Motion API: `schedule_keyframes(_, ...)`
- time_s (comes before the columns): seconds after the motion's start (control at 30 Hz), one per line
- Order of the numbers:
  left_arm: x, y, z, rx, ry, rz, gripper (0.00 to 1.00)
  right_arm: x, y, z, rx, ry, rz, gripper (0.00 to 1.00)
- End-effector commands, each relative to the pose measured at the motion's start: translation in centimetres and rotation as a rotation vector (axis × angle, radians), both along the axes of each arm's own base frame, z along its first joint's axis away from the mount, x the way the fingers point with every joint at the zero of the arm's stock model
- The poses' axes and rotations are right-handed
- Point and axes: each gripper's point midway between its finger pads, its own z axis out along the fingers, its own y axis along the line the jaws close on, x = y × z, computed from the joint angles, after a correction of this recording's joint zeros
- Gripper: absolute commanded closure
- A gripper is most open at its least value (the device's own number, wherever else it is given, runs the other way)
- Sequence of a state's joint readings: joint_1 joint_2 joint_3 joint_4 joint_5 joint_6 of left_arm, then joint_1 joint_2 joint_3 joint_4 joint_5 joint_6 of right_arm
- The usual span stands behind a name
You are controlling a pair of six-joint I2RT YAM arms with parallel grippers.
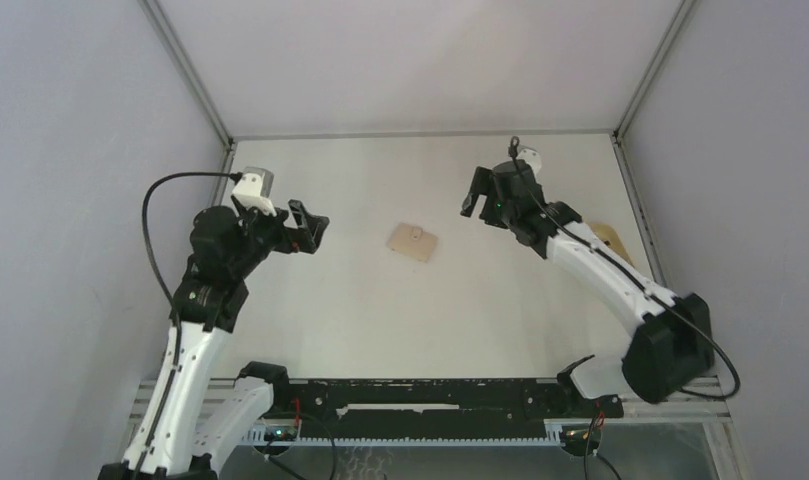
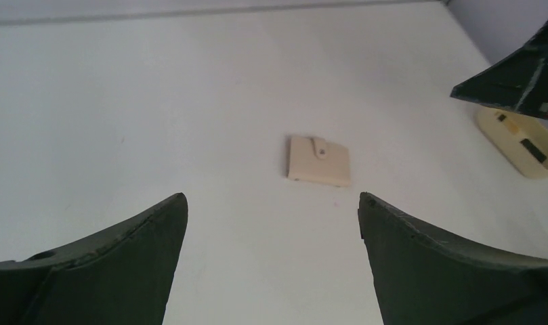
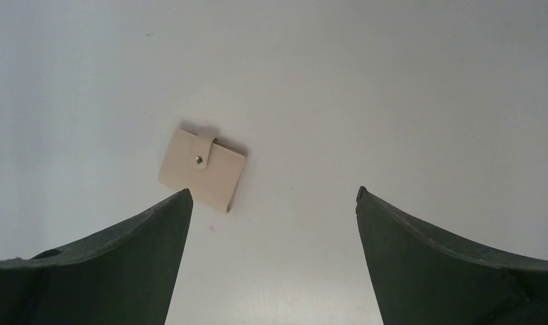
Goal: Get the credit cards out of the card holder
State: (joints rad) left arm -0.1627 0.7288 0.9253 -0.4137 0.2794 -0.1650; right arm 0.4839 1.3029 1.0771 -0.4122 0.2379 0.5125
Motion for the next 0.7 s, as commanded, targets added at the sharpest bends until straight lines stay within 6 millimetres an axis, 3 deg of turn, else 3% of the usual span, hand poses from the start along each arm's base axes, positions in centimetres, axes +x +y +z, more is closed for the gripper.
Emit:
schedule_keyframes(0.0, 2.8, 1.9, -3.5, 0.076, 0.127, 0.124, 0.00, 1.4, 3.0, -1.4, 0.106, 0.176, -0.110, 0.01)
schedule_keyframes(0.03, 3.0, 1.6, -4.2, 0.066, 0.138, 0.119, 0.00, 1.8, 3.9, -1.2, 0.109, 0.215, -0.114, 0.02)
schedule_keyframes(0.1, 3.3, 1.1, -4.7, 0.011, 0.122, 0.116, 0.00, 2.5, 5.4, -3.2, 0.056, 0.317, -0.130, 0.03)
schedule_keyframes(0.27, 3.3, 0.2, -5.6, -0.093, 0.113, 0.111, 0.00, 4.8, 8.5, -5.2, -0.084, 0.380, -0.147, 0.03)
schedule_keyframes(0.37, 2.8, 0.1, -6.3, -0.112, 0.131, 0.109, 0.00, 5.8, 10.6, -6.5, -0.115, 0.411, -0.121, 0.08)
schedule_keyframes(0.47, 2.4, 0.2, -6.8, -0.110, 0.138, 0.110, 0.00, 6.0, 12.2, -8.0, -0.134, 0.448, -0.095, 0.17)
schedule_keyframes(0.67, 2.0, 0.1, -7.6, -0.138, 0.170, 0.122, 0.00, 6.1, 14.6, -10.5, -0.146, 0.491, -0.071, 0.24)
